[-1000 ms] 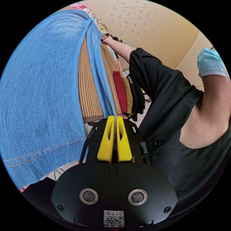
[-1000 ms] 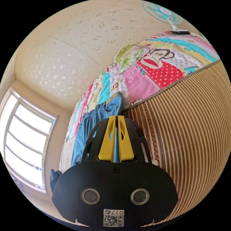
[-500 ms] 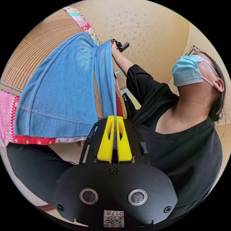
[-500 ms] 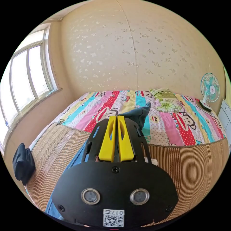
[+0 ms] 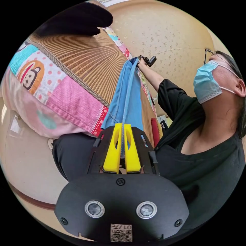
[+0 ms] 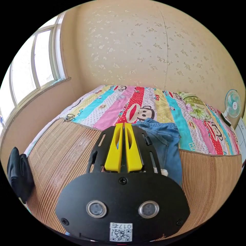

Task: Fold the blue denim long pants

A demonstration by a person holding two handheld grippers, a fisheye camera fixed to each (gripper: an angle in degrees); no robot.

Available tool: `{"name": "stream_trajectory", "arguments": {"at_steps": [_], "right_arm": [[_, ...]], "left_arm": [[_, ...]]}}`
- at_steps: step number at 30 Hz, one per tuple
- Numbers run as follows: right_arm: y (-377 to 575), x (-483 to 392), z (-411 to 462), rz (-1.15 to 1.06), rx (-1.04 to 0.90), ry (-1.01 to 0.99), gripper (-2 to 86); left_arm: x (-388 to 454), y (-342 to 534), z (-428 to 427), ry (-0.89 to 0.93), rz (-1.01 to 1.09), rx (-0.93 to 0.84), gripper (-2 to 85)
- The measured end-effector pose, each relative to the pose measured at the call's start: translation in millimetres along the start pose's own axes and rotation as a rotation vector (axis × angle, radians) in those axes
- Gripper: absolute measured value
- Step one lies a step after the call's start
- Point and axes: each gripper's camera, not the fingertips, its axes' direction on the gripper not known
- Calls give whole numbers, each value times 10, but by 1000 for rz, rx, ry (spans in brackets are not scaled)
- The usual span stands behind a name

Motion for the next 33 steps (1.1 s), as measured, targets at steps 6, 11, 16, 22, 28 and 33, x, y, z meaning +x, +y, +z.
{"name": "stream_trajectory", "arguments": {"at_steps": [6,11,16,22,28,33], "right_arm": [[354,-168,-395,-129,-124,-216,104],[1404,-237,-1324,-324,-284,-309,102],[2548,43,-2405,-342,-414,-304,111],[3670,710,-3397,39,-495,-513,118],[4253,774,-3912,161,-476,-664,120],[4378,779,-4028,203,-449,-719,107]], "left_arm": [[20,52,55,-3,-16,17,-8],[139,71,63,-13,2,18,-6],[226,56,-40,-114,-5,13,12],[446,12,-319,-208,59,38,74],[704,-258,-43,-174,218,-138,91],[837,-275,160,-276,255,-232,95]]}}
